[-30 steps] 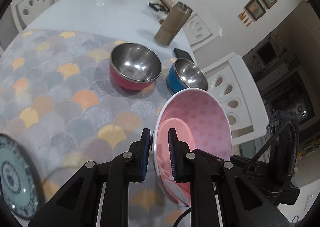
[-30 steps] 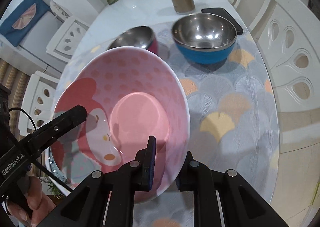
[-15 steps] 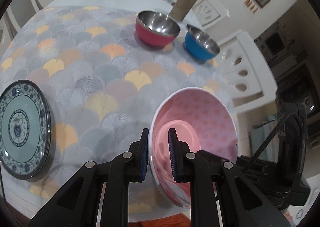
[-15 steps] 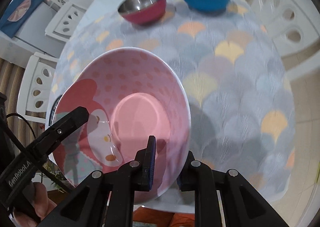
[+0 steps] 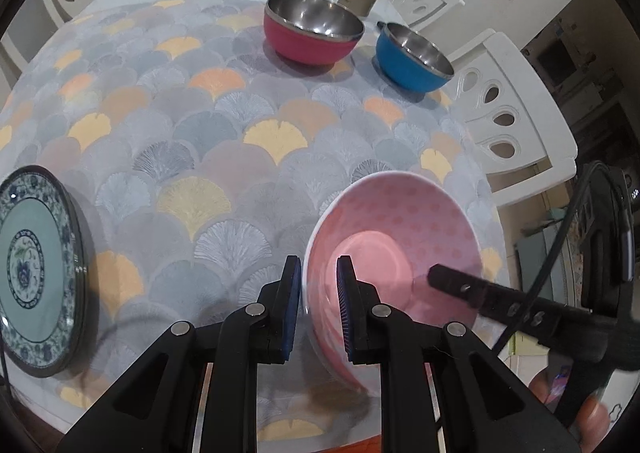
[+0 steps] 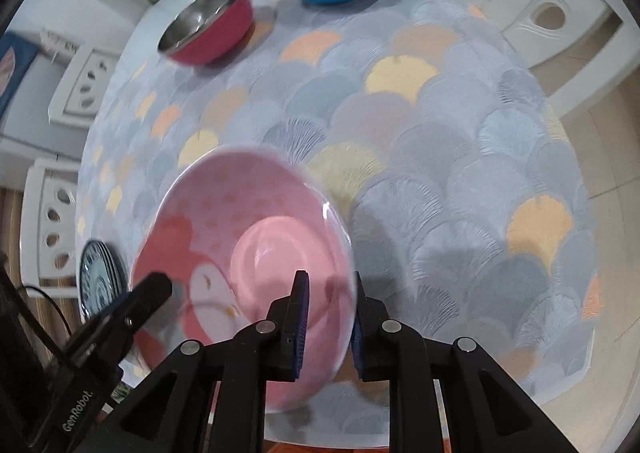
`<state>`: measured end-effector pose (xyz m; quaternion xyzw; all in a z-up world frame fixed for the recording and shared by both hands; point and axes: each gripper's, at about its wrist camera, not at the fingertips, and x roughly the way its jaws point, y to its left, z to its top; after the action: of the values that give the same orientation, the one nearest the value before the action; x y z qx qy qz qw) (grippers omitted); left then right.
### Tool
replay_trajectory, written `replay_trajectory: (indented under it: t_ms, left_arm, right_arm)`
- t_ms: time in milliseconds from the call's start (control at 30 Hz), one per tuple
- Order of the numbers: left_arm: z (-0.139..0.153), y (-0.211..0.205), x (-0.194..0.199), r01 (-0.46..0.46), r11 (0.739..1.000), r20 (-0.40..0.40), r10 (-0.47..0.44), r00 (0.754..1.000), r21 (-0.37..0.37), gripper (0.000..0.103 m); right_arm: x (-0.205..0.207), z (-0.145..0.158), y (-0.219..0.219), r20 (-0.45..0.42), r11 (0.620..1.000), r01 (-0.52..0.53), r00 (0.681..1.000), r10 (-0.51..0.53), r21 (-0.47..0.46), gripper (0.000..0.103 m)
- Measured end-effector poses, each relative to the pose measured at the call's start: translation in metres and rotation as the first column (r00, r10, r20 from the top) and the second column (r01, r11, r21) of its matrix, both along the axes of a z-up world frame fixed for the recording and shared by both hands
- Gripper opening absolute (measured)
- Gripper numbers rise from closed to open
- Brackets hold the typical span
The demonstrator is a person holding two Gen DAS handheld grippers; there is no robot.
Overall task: Organize plates and bowls
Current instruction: 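Lower the pink bowl beside the plates and open both grippers, then move both grippers to the red steel bowl and grasp its rim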
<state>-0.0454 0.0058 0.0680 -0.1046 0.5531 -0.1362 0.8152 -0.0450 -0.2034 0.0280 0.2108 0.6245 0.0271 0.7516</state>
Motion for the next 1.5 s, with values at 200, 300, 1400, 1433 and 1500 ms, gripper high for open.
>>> replay_trajectory:
  t_ms: [200,300,1400,1433,1500]
  left_arm:
    - [0.019,0.021,-0.007,-0.022,1.0,0.038,0.022,0.999,-0.012,0.016]
    - [0.031,0.036,-0.015,-0.038,0.999,0.063,0.039,0.997,-0.025,0.016]
    - [0.073,0.052,0.178,0.015,0.994,0.11,-0.003,0.994,-0.104,0.035]
    - [0.061,0.05,0.192,0.012,0.993,0.074,-0.003,0.997,-0.116,0.035]
    - [0.045,0.048,0.209,0.007,0.99,0.03,-0.003,1.0,-0.138,0.035]
  right_arm:
    - [-0.009,0.024,-0.013,0.04,1.0,0.018,0.999,-0.019,0.006,0.018]
    - [-0.017,0.036,-0.021,0.057,0.998,0.047,0.997,-0.049,0.03,0.019]
    - [0.137,0.088,0.02,0.177,0.999,-0.03,0.984,0.025,0.023,0.066]
    - [0.15,0.081,0.022,0.16,0.999,-0.035,0.987,0.028,0.035,0.066]
    - [0.168,0.069,0.024,0.143,0.998,-0.043,0.989,0.036,0.046,0.066]
